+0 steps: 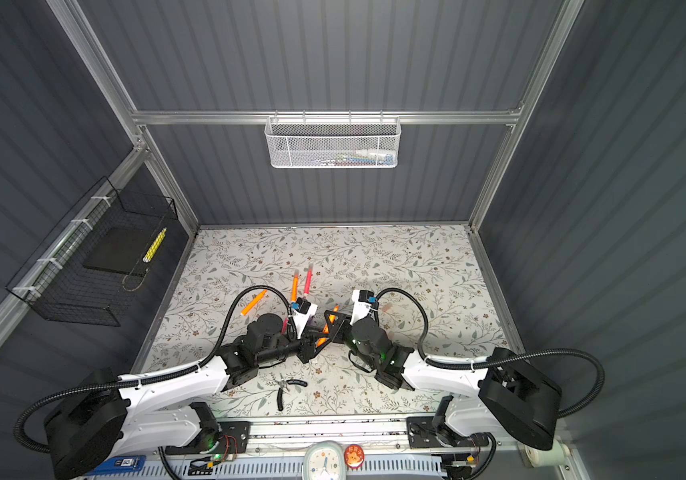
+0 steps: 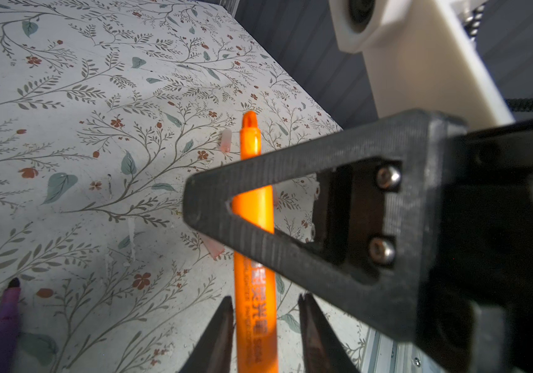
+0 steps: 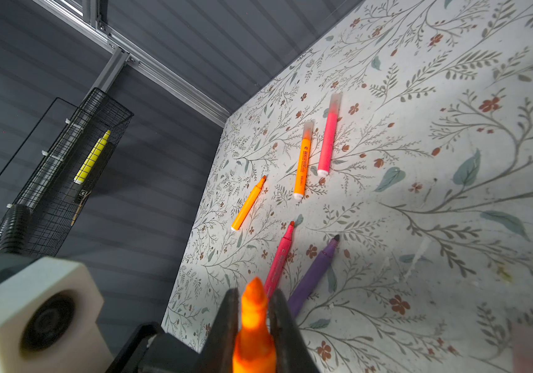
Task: Insert the pens into the pen caps
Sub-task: 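Close the right gripper on the orange marker tip held by the left gripper, then open the right gripper and move it over the pink caps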
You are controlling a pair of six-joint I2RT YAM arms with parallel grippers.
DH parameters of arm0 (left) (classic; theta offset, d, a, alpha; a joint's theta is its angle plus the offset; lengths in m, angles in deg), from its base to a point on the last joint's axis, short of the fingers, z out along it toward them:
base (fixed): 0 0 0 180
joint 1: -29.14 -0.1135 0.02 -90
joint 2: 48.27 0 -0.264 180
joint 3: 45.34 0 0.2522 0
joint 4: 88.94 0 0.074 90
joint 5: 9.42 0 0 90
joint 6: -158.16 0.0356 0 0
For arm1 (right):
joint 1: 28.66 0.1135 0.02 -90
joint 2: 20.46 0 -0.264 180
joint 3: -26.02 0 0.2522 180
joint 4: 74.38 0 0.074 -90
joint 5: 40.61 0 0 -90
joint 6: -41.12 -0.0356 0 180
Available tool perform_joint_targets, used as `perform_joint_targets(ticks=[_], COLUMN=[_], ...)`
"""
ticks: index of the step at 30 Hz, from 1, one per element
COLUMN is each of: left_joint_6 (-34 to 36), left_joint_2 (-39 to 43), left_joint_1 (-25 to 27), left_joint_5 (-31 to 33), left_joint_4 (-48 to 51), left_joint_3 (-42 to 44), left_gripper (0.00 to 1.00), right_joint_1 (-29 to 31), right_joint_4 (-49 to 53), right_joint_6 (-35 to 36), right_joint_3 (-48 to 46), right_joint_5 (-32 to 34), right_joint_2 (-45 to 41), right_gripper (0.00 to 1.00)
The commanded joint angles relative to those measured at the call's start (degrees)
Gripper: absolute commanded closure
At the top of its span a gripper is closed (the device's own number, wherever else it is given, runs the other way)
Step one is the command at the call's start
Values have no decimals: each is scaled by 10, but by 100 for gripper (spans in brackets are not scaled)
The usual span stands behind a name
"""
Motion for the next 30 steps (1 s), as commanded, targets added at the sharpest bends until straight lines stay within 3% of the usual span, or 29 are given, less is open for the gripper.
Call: perform_joint_targets(ticks=[1, 5, 7, 12, 15, 24, 30], left_joint_6=[8, 8, 9, -6, -20, -67, -78], left_joint_2=[-2, -4, -6, 7, 32, 102, 152], left_joint_1=[4, 5, 5, 4, 0, -41, -44], left_joint_5=[-4, 10, 17, 88, 151, 228, 275], left_joint_4=[-10, 3, 4, 33, 74, 100, 88], left_joint_3=[3, -2, -2, 5, 15, 69, 106], left_gripper=[73, 95, 100, 100, 100, 100, 100], right_joint_1=[3, 5, 6, 5, 5, -1, -12], right_joint_4=[-12, -12, -12, -1, 71, 328, 453], right_joint_6=[11, 11, 14, 23, 31, 23, 38], right_joint_3=[14, 19, 20, 7, 6, -7, 33], right_joint_5=[2, -7, -9, 8, 39, 149, 167], right_joint_2=[5, 7, 6, -15, -55, -182, -161], right_gripper=[92, 89, 83, 42, 30, 20, 21])
